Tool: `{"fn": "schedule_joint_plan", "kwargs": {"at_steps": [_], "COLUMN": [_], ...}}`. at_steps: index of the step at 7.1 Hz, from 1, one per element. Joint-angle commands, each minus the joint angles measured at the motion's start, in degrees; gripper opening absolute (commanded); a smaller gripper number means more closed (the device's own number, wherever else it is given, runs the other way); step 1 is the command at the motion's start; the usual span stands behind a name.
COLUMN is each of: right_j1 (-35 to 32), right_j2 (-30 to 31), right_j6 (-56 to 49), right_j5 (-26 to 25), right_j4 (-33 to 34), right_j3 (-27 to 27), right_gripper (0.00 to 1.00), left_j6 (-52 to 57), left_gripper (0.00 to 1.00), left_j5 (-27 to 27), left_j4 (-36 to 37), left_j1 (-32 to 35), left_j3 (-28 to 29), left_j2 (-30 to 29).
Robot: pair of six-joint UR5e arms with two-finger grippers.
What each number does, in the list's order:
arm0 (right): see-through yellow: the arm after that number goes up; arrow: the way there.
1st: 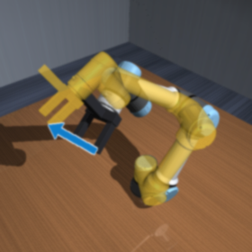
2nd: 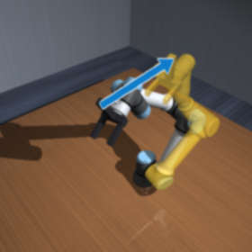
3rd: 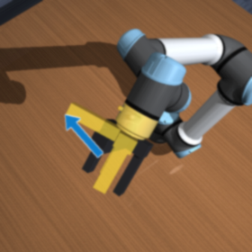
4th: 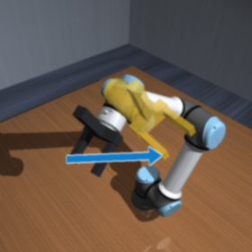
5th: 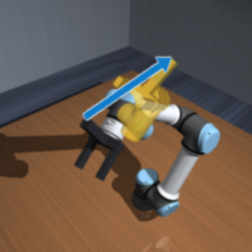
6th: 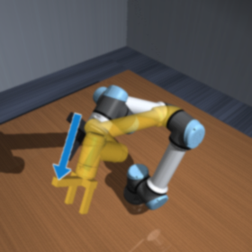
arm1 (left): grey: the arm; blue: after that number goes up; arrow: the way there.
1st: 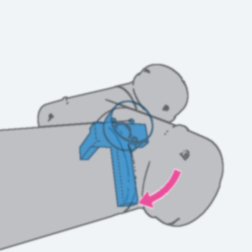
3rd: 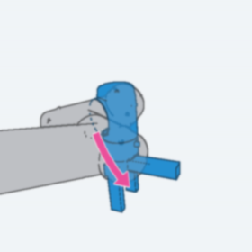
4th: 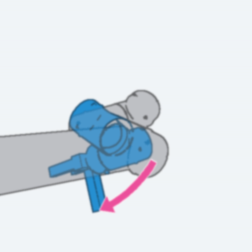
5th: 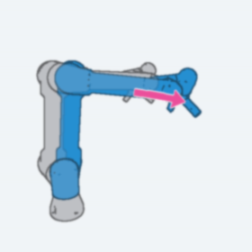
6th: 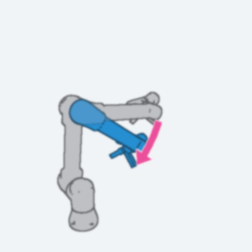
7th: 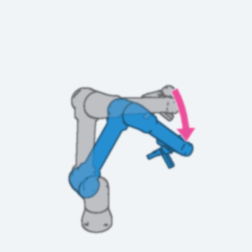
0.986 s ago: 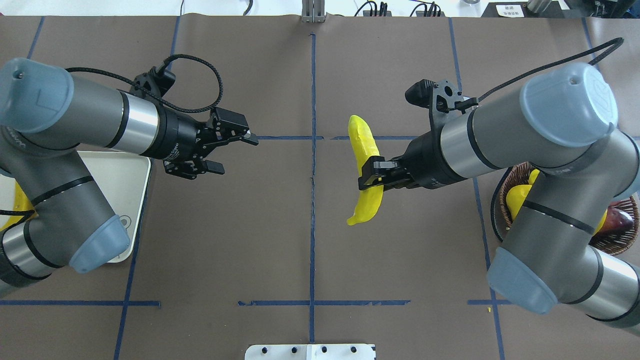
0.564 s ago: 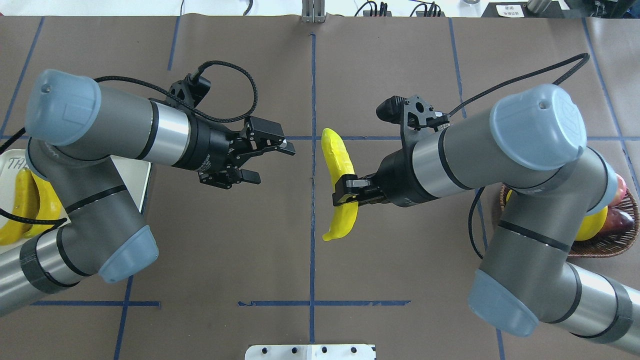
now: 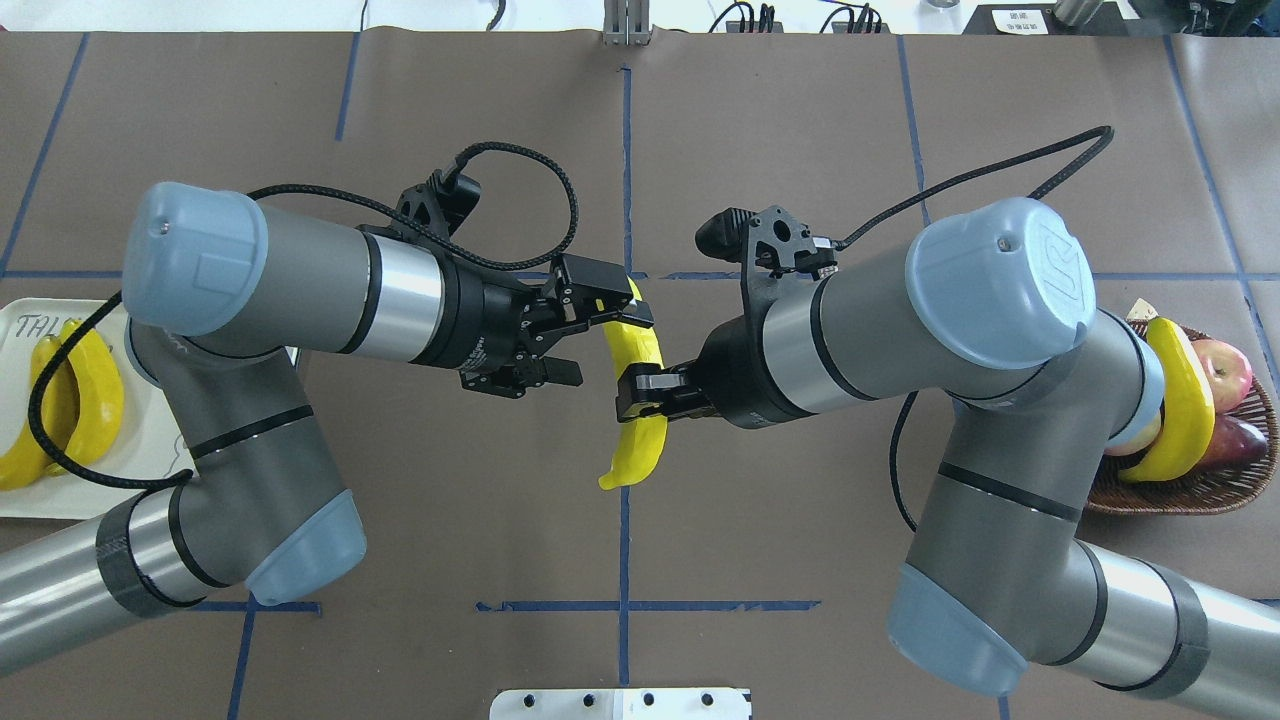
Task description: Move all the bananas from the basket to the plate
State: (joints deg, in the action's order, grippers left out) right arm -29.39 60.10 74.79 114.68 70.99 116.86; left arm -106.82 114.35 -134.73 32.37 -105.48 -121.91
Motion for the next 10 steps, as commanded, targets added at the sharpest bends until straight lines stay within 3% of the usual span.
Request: {"fn": "schedule_joint_plan", "kwargs": {"at_steps": [1,2,3,4,6,7,8,10], "right_j1": [0.4,0.6,0.6,0.6,0.5,0.5,0.5,0.4], "right_j2": [-1.0,-1.0,-1.0,-1.0,-0.7,-0.8,-0.5,-0.4], "right_j6": [0.4,0.5,0.5,0.7,1.0,2.0,3.2,3.7], "right_j5": [-0.2,-0.2,-0.2,-0.1,0.0,-0.2,-0.2,-0.2], "right_j4": [0.0,0.0,0.0,-0.1,-0.1,-0.1,-0.2,-0.1], "right_j3": [-0.1,-0.1,-0.1,0.1,0.6,0.8,1.2,1.8], "right_gripper": [0.00,0.00,0.00,0.01,0.03,0.64,1.00,1.00], "left_j6": [-0.1,-0.1,0.0,0.6,0.5,0.2,0.1,0.5], "left_gripper": [0.99,0.90,0.41,0.05,0.00,0.00,0.00,0.00], "left_j5": [-1.4,-1.4,-1.3,-1.3,-1.2,-1.2,-1.2,-1.2], "left_j4": [-0.1,-0.7,-1.7,-2.6,-2.8,-2.8,-2.8,-2.7], "left_j1": [-1.3,-1.4,-1.4,-1.3,-1.0,-1.0,-0.9,-0.9], "left_j3": [0.3,0.3,0.3,0.3,0.4,0.3,0.3,0.3], "left_j2": [-0.4,-0.4,-0.1,0.4,0.4,0.4,0.4,0.6]}}
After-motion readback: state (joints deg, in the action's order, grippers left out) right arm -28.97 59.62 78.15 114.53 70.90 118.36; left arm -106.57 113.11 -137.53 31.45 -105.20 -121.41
